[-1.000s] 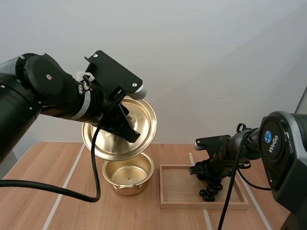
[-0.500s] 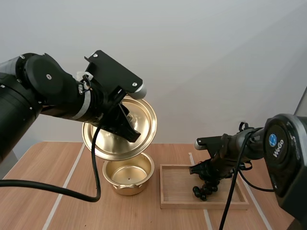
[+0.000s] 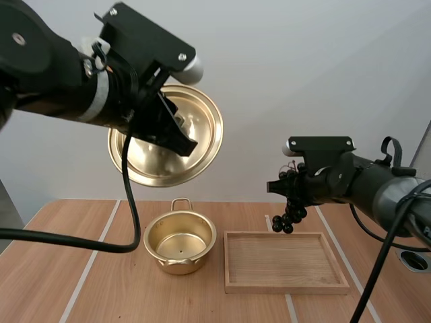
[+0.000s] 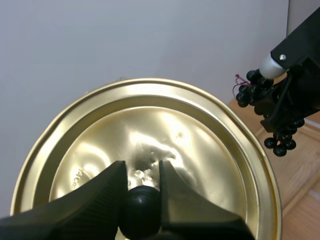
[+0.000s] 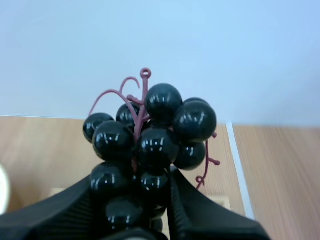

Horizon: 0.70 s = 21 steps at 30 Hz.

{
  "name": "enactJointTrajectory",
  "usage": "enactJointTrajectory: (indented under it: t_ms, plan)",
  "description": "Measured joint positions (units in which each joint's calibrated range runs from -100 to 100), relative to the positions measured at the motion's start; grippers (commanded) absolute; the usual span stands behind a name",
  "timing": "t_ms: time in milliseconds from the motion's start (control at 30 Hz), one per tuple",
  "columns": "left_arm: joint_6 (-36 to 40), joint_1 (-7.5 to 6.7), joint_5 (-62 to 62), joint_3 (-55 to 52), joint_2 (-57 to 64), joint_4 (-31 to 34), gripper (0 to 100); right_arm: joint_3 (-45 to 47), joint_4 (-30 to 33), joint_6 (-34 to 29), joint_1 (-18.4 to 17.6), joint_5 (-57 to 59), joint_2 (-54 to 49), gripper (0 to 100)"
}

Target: Open the lid, put the grape in the pot, and close it

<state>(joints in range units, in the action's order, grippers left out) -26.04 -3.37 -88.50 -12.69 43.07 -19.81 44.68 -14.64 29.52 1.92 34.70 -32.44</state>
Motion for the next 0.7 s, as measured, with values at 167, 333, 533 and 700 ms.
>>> enactJointTrajectory:
  t_ms: [167,333,533,700]
  plan:
    - [1.5,0.00,-1.3,8.6,1.8,3.2,0,-5.5,-0.4,4.2,-4.8,4.8,-2.1,0]
    - [4.0,0.00,-2.2,19.1,5.2,11.9,0,-9.0,-0.8,6.5,-11.9,5.7,-2.1,0]
    - [4.9,0.00,-2.2,28.4,8.3,14.2,0,-10.5,-0.9,7.1,-19.3,4.2,0.7,0]
    - [5.1,0.00,-2.6,31.4,8.9,14.4,0,-11.2,-1.0,7.1,-22.7,3.8,4.6,0]
